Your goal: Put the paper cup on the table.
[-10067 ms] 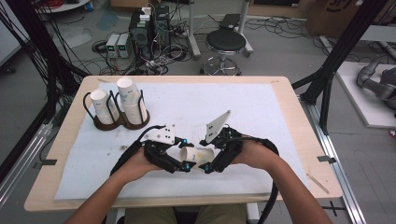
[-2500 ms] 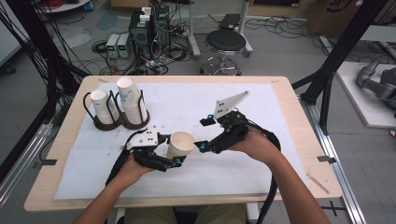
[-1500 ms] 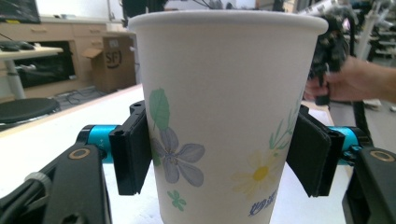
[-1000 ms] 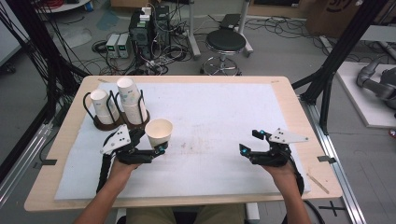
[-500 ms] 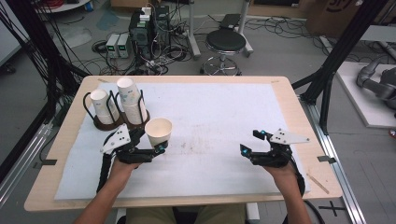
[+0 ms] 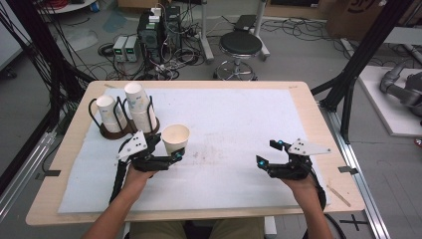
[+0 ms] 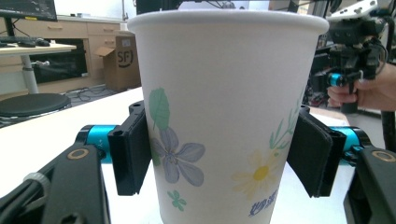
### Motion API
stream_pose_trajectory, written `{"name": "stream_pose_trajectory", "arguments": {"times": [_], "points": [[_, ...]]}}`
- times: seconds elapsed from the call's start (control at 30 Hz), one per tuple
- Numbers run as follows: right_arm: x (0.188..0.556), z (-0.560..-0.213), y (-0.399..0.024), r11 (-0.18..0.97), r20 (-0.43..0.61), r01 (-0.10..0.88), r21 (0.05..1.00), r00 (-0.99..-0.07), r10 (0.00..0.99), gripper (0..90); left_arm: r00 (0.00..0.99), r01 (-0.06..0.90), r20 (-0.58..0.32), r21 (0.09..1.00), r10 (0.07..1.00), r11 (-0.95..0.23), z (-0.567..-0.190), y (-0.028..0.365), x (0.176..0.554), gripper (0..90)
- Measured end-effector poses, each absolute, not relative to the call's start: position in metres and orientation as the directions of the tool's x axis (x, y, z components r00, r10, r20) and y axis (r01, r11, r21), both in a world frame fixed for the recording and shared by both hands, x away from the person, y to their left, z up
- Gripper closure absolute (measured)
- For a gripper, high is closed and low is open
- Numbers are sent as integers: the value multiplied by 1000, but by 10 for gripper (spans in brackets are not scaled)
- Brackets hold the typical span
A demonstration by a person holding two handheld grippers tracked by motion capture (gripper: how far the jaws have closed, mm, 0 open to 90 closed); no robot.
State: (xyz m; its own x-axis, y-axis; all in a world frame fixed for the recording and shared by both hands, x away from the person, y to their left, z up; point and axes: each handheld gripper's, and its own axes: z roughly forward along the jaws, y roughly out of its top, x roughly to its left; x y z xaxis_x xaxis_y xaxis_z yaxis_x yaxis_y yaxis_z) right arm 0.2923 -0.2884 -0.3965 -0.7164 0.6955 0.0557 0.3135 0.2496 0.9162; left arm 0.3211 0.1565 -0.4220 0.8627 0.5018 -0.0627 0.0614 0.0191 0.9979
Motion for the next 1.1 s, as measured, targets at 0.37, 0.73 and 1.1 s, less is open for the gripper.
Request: {"name": "stream_pose_trajectory", "arguments": {"times": [0.37,0.73,1.1], "points": [[296,-395,-290,247,58,311,918,-720,692,212,845,89,-93,995,526,34,-427,119,347,312],[294,-394,-291,245,59,311,918,-719,693,212,828,147,-99,988,553,-43,-438,88,371,317],[294,-392,-292,241,59,305,921,-722,690,212,816,208,-49,955,577,-213,-447,59,386,321]]}}
